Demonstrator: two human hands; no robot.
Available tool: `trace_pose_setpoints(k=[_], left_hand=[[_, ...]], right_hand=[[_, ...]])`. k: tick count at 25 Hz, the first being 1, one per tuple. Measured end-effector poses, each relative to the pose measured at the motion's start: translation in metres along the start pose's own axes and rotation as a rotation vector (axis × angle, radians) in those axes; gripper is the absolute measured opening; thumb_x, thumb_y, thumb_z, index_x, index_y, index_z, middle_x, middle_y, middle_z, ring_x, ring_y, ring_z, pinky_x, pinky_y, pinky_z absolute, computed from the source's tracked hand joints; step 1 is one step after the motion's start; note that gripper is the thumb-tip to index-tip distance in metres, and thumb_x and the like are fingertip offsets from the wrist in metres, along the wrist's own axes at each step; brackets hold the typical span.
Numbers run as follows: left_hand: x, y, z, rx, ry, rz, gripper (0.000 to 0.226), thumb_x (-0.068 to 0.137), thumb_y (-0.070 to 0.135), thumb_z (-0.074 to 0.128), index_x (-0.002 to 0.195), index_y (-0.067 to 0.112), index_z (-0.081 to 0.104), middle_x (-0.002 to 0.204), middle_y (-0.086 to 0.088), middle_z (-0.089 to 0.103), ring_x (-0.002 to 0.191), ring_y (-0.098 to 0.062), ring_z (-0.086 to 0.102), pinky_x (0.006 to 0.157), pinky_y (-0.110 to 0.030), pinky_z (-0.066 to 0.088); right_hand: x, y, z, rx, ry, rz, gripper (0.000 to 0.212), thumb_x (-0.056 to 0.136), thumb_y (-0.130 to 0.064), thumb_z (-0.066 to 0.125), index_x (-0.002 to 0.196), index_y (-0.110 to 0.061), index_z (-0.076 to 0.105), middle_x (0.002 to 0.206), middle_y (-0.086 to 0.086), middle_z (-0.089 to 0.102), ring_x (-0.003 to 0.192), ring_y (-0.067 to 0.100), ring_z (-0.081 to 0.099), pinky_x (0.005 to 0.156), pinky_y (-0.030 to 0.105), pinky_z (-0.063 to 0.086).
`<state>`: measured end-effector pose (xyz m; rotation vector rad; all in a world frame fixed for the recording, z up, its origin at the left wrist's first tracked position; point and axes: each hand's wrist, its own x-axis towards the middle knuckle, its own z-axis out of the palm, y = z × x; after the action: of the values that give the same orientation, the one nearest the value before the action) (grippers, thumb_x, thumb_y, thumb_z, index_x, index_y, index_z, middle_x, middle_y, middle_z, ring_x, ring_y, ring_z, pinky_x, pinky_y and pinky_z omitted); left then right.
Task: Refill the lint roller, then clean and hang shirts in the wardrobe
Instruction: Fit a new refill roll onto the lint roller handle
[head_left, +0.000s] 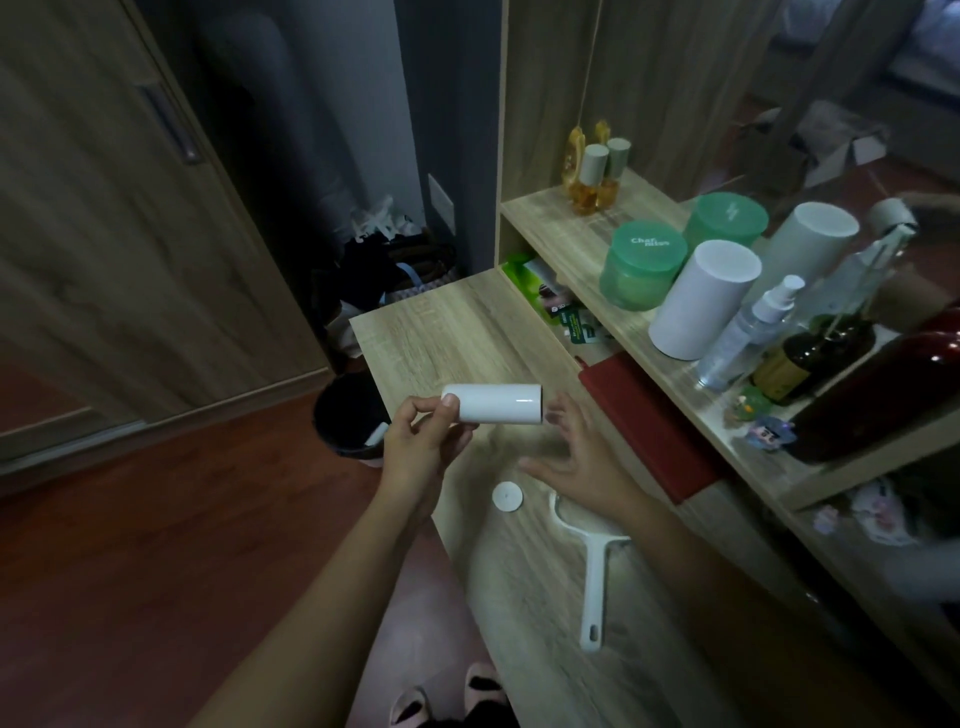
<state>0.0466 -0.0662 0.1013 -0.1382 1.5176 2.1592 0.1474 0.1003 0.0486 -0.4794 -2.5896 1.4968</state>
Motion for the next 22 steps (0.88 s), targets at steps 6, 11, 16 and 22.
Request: trace_pose_setpoints(k=[6, 11, 16, 22], left_hand=[[0.001, 0.008, -0.007, -0.017, 0.014, 0.008, 0.015, 0.092, 0.010, 0.057, 0.078, 0.008, 0.050, 0.085, -0.005, 0.063, 0.080, -0.029, 0.066, 0.072, -0.025, 0.057], [0.000, 0.008, -0.011, -0.041, -0.005, 0.003, 0.015, 0.092, 0.012, 0.057, 0.080, 0.009, 0.050, 0.087, -0.004, 0.061, 0.080, -0.028, 0.063, 0.072, -0.026, 0.057], [0.002, 0.007, -0.019, -0.099, -0.025, -0.064, 0.017, 0.093, 0.017, 0.055, 0.079, 0.013, 0.047, 0.096, -0.005, 0.061, 0.079, -0.024, 0.065, 0.072, -0.030, 0.058], [0.014, 0.005, -0.035, -0.155, -0.038, -0.113, 0.023, 0.096, 0.019, 0.050, 0.073, 0.016, 0.045, 0.102, -0.010, 0.059, 0.078, -0.023, 0.066, 0.067, -0.028, 0.058]], right_hand=[[-0.001, 0.023, 0.051, -0.590, -0.323, -0.046, 0.055, 0.086, -0.030, 0.059, 0.136, -0.019, 0.042, 0.140, 0.005, 0.040, 0.128, 0.022, 0.038, 0.103, 0.031, 0.033], [0.005, 0.027, 0.069, -0.816, -0.352, -0.111, 0.044, 0.091, -0.014, 0.051, 0.134, -0.016, 0.045, 0.137, 0.009, 0.045, 0.126, 0.026, 0.038, 0.100, 0.030, 0.032], [0.002, 0.017, 0.057, -0.302, -0.026, 0.015, 0.037, 0.087, -0.021, 0.059, 0.124, -0.023, 0.056, 0.124, 0.006, 0.055, 0.113, 0.021, 0.053, 0.092, 0.032, 0.045], [-0.014, -0.041, 0.001, 0.350, 0.352, -0.084, 0.038, 0.084, -0.020, 0.067, 0.110, -0.045, 0.056, 0.116, -0.006, 0.062, 0.108, 0.007, 0.060, 0.088, 0.023, 0.050]])
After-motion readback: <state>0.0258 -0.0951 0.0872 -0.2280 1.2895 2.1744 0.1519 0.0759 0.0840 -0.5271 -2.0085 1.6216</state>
